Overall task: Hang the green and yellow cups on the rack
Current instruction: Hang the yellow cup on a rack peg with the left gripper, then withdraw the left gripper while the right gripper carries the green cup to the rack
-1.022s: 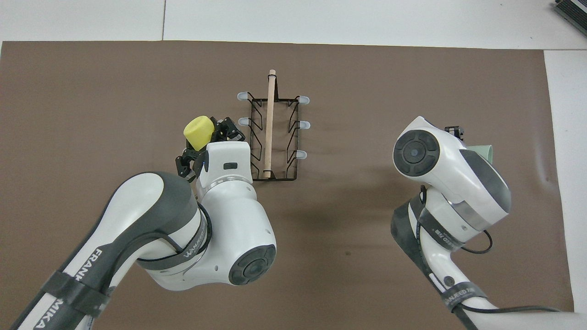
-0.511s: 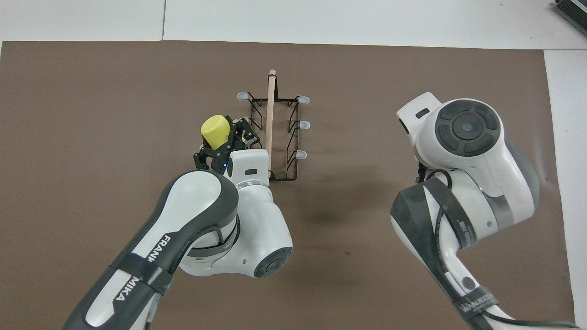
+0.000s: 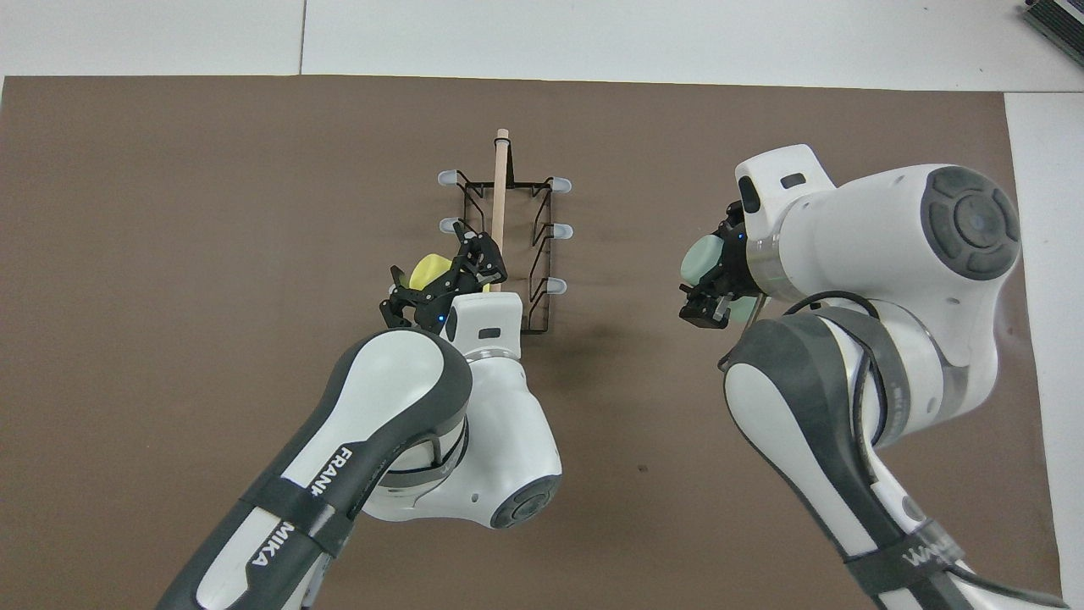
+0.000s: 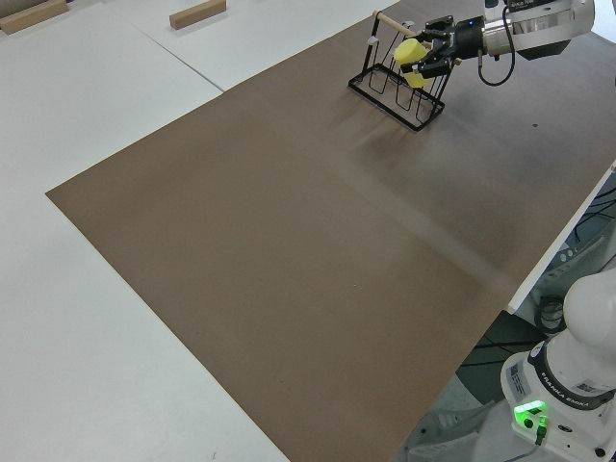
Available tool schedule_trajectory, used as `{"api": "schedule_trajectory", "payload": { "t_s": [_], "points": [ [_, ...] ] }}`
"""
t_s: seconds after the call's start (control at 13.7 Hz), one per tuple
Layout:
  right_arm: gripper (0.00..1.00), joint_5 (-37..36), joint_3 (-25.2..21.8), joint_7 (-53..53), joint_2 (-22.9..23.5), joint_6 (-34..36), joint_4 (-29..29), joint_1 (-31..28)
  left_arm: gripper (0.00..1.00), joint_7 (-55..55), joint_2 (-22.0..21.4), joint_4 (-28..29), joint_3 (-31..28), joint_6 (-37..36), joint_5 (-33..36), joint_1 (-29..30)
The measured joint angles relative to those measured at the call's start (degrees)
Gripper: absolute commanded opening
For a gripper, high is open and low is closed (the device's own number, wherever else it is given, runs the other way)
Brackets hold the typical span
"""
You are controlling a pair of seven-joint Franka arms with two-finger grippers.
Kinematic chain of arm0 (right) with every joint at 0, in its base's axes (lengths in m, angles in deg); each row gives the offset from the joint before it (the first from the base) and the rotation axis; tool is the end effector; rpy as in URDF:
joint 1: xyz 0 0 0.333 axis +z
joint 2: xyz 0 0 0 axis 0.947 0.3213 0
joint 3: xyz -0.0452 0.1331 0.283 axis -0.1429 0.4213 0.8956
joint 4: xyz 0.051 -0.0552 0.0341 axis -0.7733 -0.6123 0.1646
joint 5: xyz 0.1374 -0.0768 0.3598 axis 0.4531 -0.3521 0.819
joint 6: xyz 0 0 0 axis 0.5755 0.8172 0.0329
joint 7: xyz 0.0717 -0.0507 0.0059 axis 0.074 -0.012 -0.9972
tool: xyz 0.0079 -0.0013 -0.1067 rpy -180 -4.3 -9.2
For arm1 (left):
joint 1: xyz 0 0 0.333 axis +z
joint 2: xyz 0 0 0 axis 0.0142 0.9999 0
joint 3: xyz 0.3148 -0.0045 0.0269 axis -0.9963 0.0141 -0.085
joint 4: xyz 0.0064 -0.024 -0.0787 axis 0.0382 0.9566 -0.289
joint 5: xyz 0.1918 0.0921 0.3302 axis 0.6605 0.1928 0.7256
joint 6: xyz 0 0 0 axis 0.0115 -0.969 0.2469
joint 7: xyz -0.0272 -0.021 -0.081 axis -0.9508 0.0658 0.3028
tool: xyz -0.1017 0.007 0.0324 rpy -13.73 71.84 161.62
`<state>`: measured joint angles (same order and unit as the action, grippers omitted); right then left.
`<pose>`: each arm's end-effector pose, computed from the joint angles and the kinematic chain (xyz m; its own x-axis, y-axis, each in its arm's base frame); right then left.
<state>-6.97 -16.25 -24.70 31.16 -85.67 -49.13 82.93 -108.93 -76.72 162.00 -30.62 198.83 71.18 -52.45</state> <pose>0.5744 0.1847 0.4850 0.4545 0.8425 0.2893 0.8781 -0.4783 0.0136 0.4682 -0.3652 0.3911 0.3752 0.4392 0.8163 0.4684 -0.8498 0.2420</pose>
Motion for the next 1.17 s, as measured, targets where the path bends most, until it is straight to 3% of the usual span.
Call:
{"api": "schedule_trajectory", "payload": {
  "t_s": [0.22,0.37,0.66,0.95,1.17],
  "points": [
    [0.0,7.2,0.0,0.1,0.0,-3.3,0.0,0.0,1.0,1.3,-1.8,-0.6,-0.2,0.0,-1.9,0.0],
    [0.0,14.7,0.0,0.3,0.0,-5.9,0.0,0.0,1.0,8.8,-3.4,-1.0,-0.5,0.0,-7.3,0.5],
    [0.0,27.7,0.5,0.3,-0.1,-15.7,0.0,0.4,1.0,31.9,-5.0,-4.1,-1.3,0.0,-21.9,3.6],
    [0.0,46.5,3.5,-1.9,0.1,-33.3,-0.1,5.7,1.0,57.0,-7.1,-5.0,-1.4,0.1,-35.6,10.1],
    [0.0,64.0,4.3,-15.4,0.0,-37.5,0.2,6.7,1.0,77.6,-10.1,-5.0,-1.6,0.0,-47.6,15.6]
  ]
}}
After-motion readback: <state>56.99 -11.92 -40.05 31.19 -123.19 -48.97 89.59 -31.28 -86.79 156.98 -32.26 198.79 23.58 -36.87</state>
